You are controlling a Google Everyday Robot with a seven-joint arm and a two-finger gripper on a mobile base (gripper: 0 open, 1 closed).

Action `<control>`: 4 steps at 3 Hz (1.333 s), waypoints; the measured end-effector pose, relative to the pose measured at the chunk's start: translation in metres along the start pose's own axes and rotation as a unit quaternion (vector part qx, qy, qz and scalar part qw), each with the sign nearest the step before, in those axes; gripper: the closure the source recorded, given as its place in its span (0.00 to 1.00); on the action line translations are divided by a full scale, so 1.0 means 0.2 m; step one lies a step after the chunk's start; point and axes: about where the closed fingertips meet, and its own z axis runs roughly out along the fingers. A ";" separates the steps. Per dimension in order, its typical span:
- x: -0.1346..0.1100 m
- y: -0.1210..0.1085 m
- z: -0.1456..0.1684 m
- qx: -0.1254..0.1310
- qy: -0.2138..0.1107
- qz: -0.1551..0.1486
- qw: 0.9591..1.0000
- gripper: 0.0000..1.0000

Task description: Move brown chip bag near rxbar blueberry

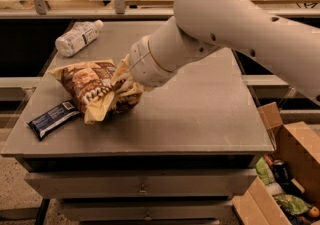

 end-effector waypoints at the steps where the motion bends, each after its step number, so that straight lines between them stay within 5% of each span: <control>1: -0.07 -0.02 0.05 -0.001 -0.018 -0.014 1.000 1.00; 2: -0.11 -0.03 0.09 -0.005 -0.024 -0.021 0.999 0.85; 4: -0.12 -0.04 0.11 -0.009 -0.001 -0.014 1.000 0.38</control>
Offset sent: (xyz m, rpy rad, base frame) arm -0.0090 0.0402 -0.0010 0.0284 0.0005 0.0800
